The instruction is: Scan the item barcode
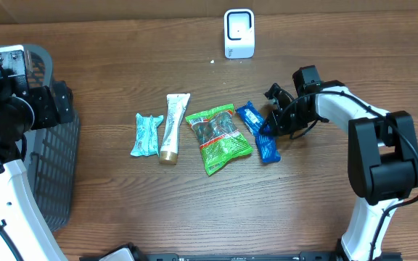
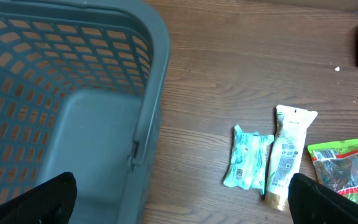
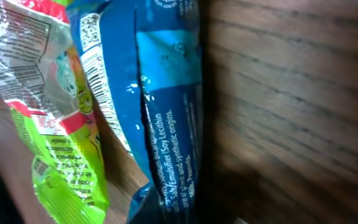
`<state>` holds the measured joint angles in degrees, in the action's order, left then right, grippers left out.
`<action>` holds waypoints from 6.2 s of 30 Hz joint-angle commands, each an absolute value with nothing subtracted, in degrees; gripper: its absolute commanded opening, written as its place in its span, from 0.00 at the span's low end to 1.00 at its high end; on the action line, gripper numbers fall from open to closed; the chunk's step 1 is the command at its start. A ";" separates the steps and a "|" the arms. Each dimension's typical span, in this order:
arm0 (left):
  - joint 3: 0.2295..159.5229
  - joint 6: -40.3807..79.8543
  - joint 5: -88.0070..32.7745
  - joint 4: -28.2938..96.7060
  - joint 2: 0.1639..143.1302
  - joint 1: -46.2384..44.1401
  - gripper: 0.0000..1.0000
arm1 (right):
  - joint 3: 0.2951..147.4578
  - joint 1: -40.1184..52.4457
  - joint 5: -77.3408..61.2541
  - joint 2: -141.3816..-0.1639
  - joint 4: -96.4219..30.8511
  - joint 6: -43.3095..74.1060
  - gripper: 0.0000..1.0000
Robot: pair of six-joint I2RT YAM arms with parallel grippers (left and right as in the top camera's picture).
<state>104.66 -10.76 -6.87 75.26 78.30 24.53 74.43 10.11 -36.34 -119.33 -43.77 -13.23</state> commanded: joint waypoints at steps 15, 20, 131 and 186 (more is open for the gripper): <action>105.43 -11.81 -7.29 75.20 78.63 24.73 1.00 | 87.09 6.02 -54.17 -107.28 -57.34 -16.84 0.04; 105.43 -11.81 -7.29 75.20 78.65 24.73 1.00 | 87.09 6.02 -54.65 -99.11 -59.51 -22.22 0.04; 105.43 -11.81 -7.29 75.20 78.65 24.73 1.00 | 109.32 4.86 -40.86 -107.83 -70.04 -17.50 0.04; 105.43 -11.81 -7.29 75.20 78.65 24.73 1.00 | 124.75 26.50 47.33 -143.96 -10.79 -54.48 0.04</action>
